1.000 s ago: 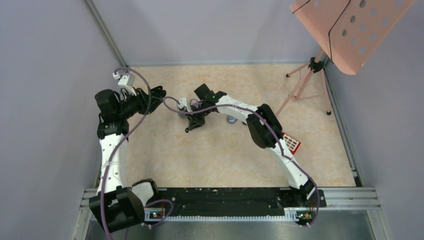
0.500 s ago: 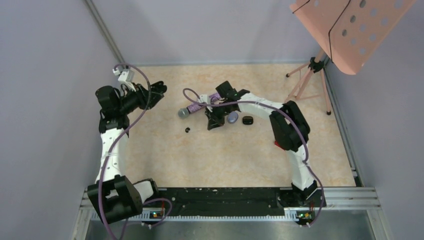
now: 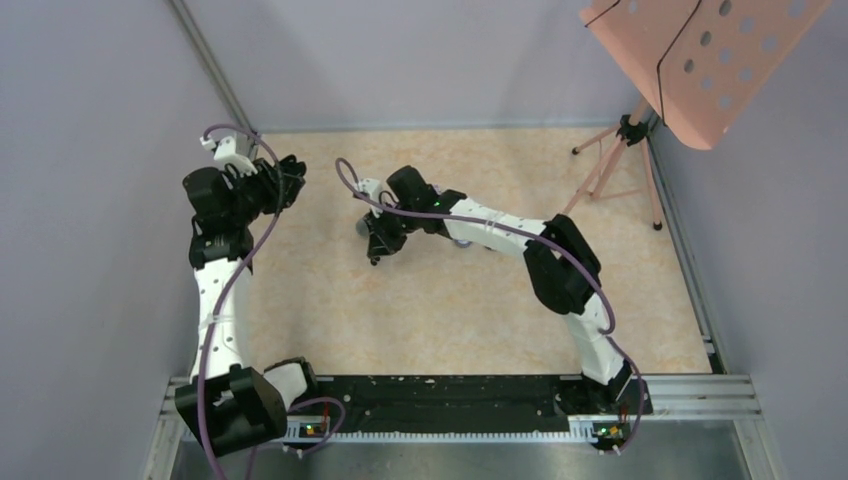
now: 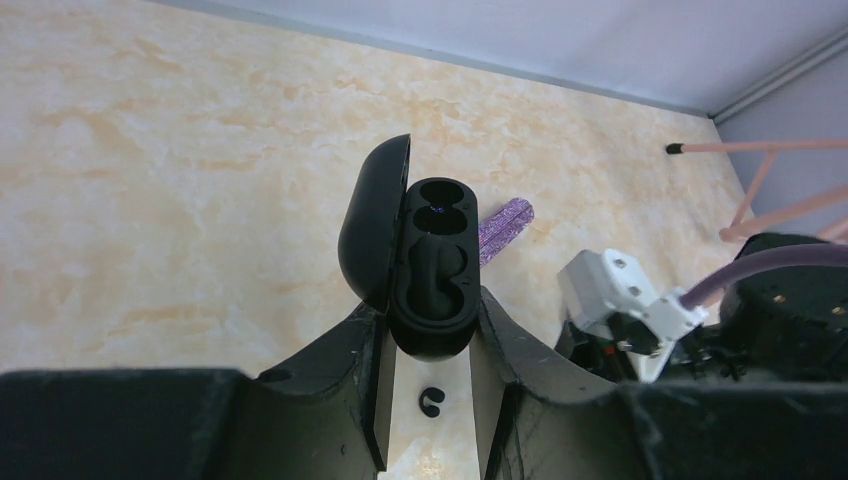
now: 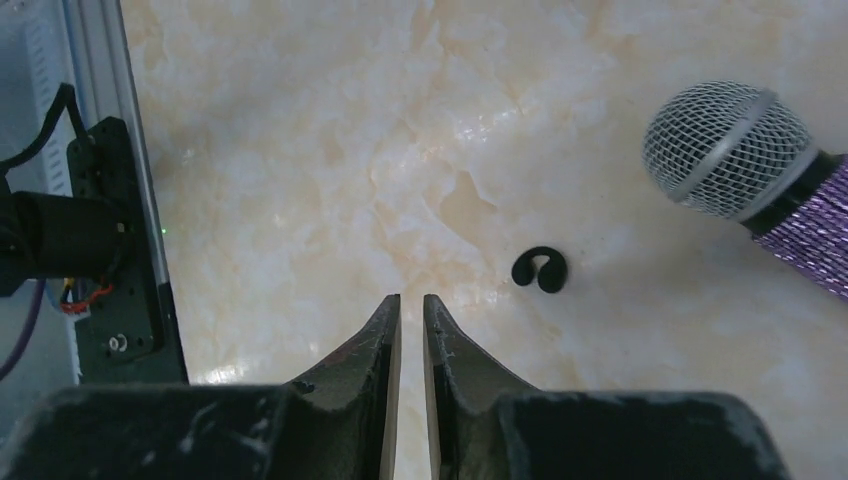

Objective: Insert the wireless bluetooth earbuds into the charging case
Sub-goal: Adjust the earbud at the center of the board.

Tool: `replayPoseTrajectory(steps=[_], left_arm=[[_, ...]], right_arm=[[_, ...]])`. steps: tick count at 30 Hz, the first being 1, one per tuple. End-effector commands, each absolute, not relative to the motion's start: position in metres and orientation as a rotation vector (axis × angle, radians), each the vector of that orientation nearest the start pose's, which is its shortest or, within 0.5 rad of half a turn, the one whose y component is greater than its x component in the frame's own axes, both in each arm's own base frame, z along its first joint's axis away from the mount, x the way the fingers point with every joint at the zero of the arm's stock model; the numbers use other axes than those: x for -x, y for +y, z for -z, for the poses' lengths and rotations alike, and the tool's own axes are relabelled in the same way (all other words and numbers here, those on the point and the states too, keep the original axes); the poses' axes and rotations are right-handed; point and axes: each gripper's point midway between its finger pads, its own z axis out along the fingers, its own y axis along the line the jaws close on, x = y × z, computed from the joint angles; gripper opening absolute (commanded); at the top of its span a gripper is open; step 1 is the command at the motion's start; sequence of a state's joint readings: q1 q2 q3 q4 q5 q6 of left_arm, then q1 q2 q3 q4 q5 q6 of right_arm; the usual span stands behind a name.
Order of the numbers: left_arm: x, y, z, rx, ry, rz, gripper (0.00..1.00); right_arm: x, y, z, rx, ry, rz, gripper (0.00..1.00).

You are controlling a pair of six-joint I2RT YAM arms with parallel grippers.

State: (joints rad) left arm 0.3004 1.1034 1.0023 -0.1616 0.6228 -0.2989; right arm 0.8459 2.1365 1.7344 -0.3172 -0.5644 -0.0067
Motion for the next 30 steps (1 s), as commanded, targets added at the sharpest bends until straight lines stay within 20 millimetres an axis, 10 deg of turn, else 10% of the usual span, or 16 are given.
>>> replayPoseTrajectory(steps=[1,15,24,30], left_arm=[[-0.358,0.008,-0.319,0.187,1.749,0.493,0.00],[-0.348,0.004,-0.323,0.185,1.731,0.495,0.00],[-0.346,0.003,-0.322,0.179,1.731,0.492,0.00],[-0.345,0.003,-0.321,0.175,1.737,0.488,0.00]], right_arm=[[-0.307,0.494,-0.108,1.079,2.157,-1.094,0.14],[-0.329,0.495,-0.062,0.914,2.303,-0.898,0.40],[-0.334,0.493,-0.034,0.935,2.318,-0.839,0.36],[-0.330,0.494,-0.032,1.032,2.273,-0.852,0.15]])
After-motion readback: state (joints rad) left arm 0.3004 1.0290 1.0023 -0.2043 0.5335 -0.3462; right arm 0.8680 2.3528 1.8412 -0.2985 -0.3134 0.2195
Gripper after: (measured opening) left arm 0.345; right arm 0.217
